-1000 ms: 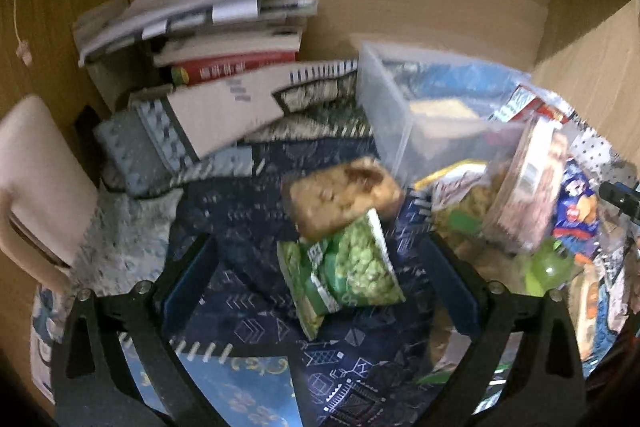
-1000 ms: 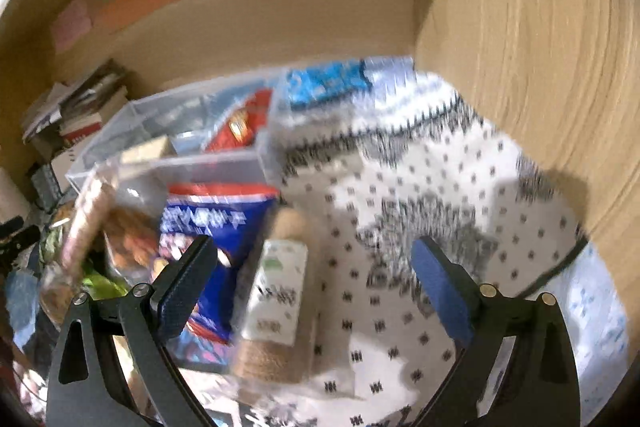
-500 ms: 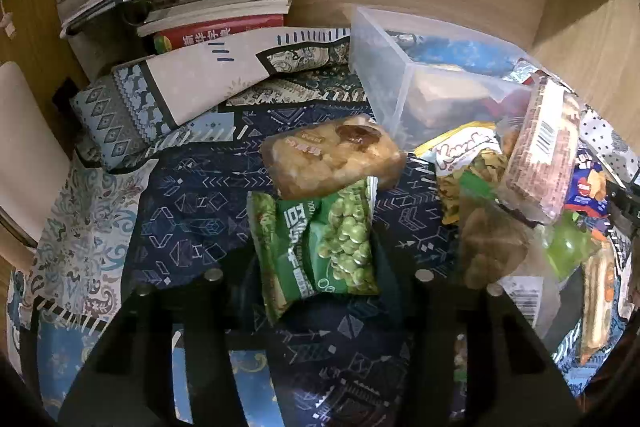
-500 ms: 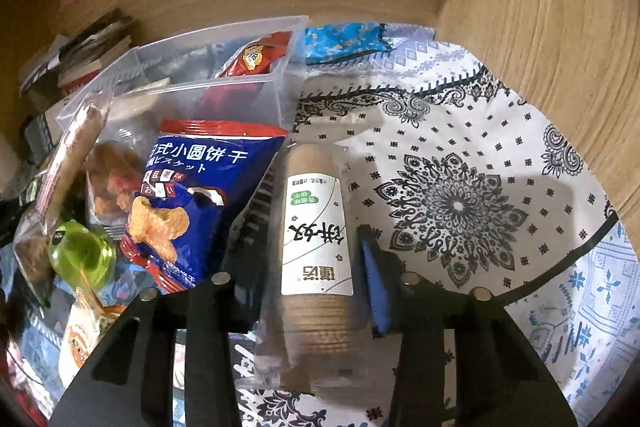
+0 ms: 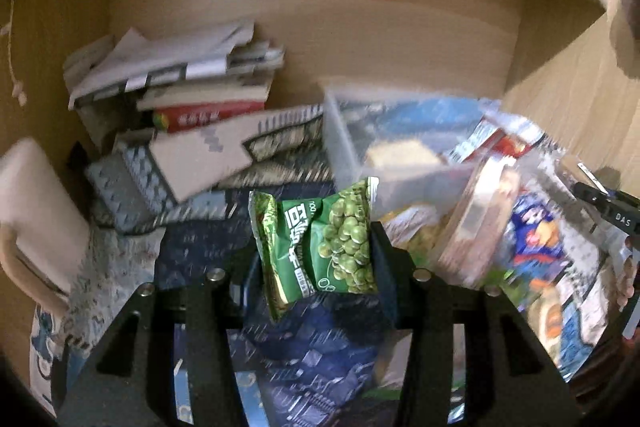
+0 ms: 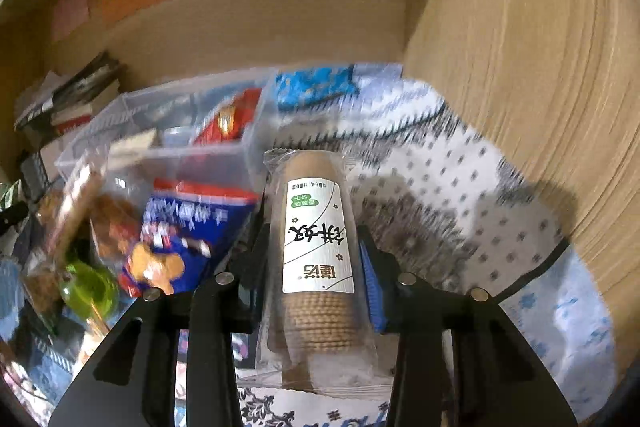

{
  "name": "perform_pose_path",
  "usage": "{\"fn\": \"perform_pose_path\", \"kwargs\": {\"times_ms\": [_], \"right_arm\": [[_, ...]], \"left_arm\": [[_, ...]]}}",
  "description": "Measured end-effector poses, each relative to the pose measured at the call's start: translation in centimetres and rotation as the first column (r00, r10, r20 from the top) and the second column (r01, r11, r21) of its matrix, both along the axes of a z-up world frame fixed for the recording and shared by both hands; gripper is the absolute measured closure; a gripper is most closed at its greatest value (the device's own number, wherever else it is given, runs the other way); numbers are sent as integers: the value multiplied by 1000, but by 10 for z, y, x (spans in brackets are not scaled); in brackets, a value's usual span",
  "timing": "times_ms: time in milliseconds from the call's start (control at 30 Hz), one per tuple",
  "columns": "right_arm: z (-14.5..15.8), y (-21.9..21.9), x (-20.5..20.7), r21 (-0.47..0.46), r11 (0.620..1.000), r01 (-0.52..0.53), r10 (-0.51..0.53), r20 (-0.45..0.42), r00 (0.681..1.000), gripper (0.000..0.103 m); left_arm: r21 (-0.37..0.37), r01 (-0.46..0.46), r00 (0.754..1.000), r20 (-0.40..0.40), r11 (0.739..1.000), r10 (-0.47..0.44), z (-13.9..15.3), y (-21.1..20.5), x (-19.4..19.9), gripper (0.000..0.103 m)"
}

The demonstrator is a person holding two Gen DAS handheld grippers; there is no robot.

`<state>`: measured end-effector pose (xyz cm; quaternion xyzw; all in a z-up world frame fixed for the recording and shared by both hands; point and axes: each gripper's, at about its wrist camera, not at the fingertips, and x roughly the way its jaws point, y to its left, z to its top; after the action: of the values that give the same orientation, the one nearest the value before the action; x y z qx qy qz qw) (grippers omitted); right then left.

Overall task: Organize snacks
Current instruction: 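Grasp the green pea snack bag with the left gripper while the right grasps the cracker roll, then carry the pea bag and cracker roll into the clear box and release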

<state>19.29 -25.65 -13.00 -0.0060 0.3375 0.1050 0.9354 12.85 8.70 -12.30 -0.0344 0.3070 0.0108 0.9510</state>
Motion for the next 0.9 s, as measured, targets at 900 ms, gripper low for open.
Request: {"fn": "perform_pose_path", "kwargs": {"times_ms": [900], "right_arm": [[61,102,58,10,967,-255,251,137,958,67]], "left_arm": [[-7,98,994,48,995,-98,48,-40,108,54]]}}
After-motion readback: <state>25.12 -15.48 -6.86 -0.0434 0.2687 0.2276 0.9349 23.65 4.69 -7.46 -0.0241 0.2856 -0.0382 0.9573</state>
